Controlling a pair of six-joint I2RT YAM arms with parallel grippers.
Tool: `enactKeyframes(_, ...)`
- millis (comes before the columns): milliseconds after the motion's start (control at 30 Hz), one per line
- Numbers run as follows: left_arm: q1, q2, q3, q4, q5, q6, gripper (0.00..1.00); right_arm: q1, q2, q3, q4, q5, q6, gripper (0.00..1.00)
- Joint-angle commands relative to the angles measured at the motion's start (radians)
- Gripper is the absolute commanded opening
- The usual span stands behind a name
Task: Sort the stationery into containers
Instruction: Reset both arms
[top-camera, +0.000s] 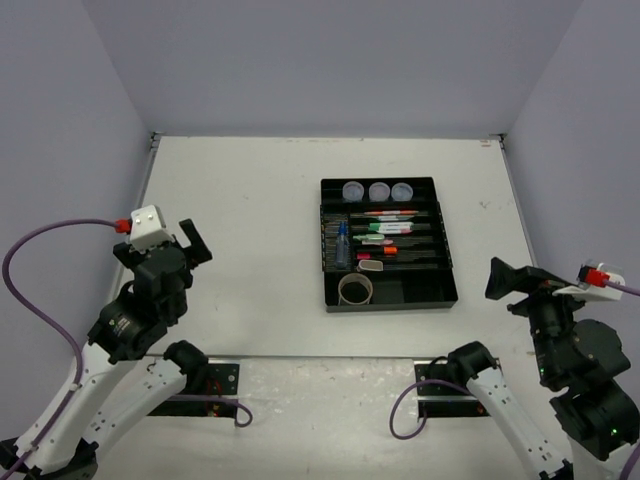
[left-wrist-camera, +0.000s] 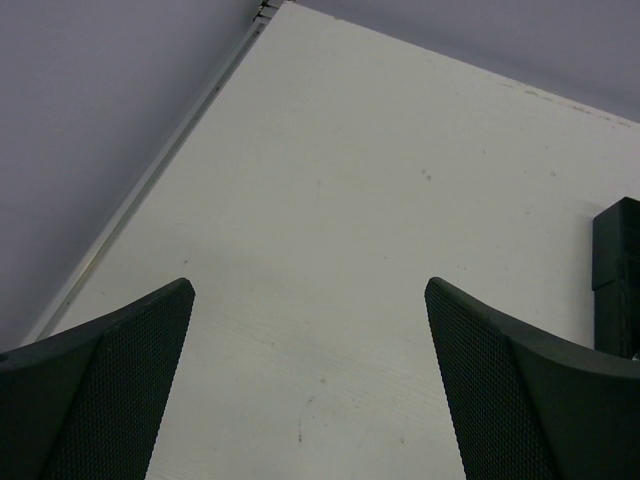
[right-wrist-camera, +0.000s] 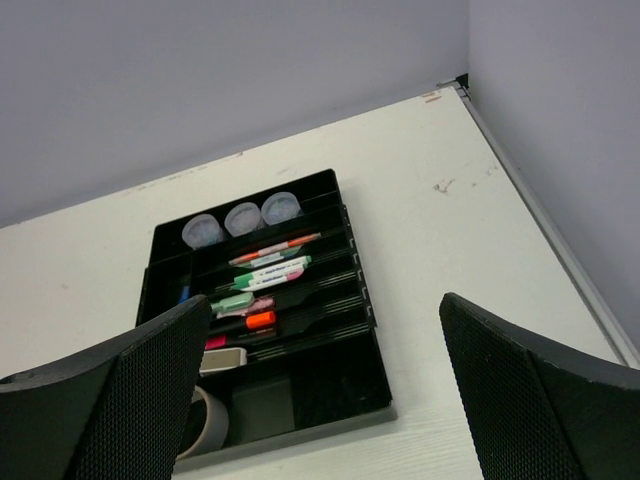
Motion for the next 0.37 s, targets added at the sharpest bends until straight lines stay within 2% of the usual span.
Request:
enactKeyframes(0, 0.005, -0.002, -0.007, 0.066, -0.033, 0.021, 1.0, 0.004, -0.028, -0.02, 0.009, 0.05, -0.016, 0.99)
enactKeyframes(333, 0.006, -0.031, -0.031, 0.08, -0.006, 0.022, 1.0, 0.004, -0.044, -0.055, 0.045, 0.093, 0.01, 0.99)
